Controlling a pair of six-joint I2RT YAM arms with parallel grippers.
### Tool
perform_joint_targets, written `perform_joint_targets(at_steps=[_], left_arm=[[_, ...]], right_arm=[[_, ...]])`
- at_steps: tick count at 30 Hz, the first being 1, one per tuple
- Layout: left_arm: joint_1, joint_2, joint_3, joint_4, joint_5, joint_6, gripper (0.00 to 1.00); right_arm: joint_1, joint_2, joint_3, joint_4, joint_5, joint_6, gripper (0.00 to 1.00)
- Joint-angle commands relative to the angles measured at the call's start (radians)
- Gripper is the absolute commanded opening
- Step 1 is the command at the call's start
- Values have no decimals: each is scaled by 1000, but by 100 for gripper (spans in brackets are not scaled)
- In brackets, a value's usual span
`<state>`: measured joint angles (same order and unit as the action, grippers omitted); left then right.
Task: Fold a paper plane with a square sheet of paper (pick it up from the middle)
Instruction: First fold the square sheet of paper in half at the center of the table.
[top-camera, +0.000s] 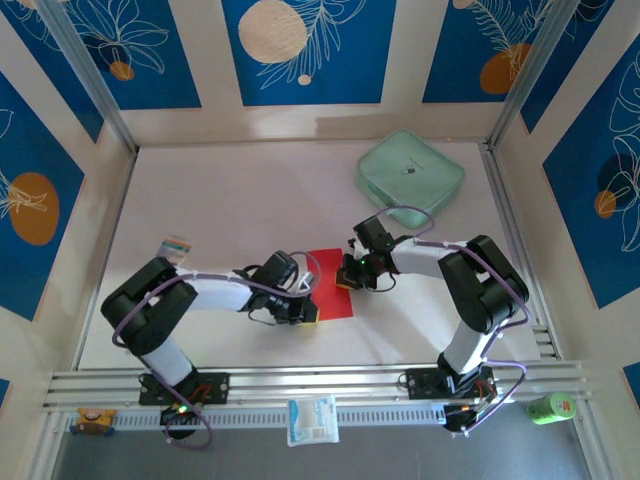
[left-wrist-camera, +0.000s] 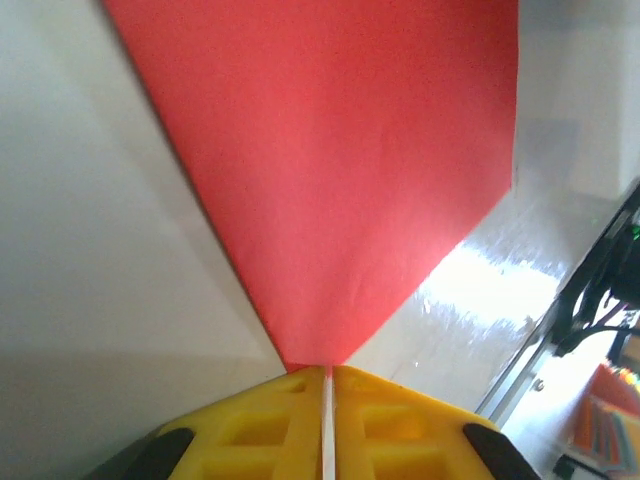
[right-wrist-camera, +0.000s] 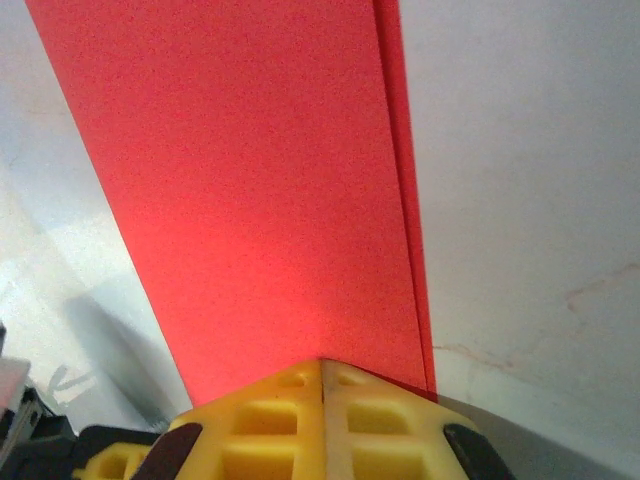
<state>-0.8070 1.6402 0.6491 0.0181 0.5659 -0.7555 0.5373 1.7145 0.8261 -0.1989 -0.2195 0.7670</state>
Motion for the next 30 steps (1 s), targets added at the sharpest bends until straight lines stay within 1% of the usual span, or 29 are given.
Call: perform_joint_targets(at_steps=[1,5,10,13,16,19,21,25,26,30], left_arm=[[-38,-18,22,-152,-62,87,13],[-60,-35,53,-222,-135,104,11],[-50,-165,69,-236,-203,78,11],[-7,-207,107,-232,-178,68,12],[70,-197,143,-219,-114,59,12],[161,-146,166,-129,-37,24,13],[213,-84,204,-61,40,-3,13],[259,26,323,-101,36,40,14],[268,64,359,-114,39,51,14],[280,189,453,-124,44,68,14]], right_arm=[[7,27,-45,-120,76,10,0],[7,27,-43,-120,71,5,0],[10,2,-41,-92,28,-22,0],[14,-45,-36,-42,-34,-46,0],[14,-114,-17,-16,-73,-48,3],[14,-208,-20,-20,-52,-34,9],[2,-271,-41,-49,-30,-11,12],[-18,-376,-124,-98,-11,48,21],[-26,-403,-155,-104,-14,69,26],[-36,-435,-214,-107,-64,99,31]])
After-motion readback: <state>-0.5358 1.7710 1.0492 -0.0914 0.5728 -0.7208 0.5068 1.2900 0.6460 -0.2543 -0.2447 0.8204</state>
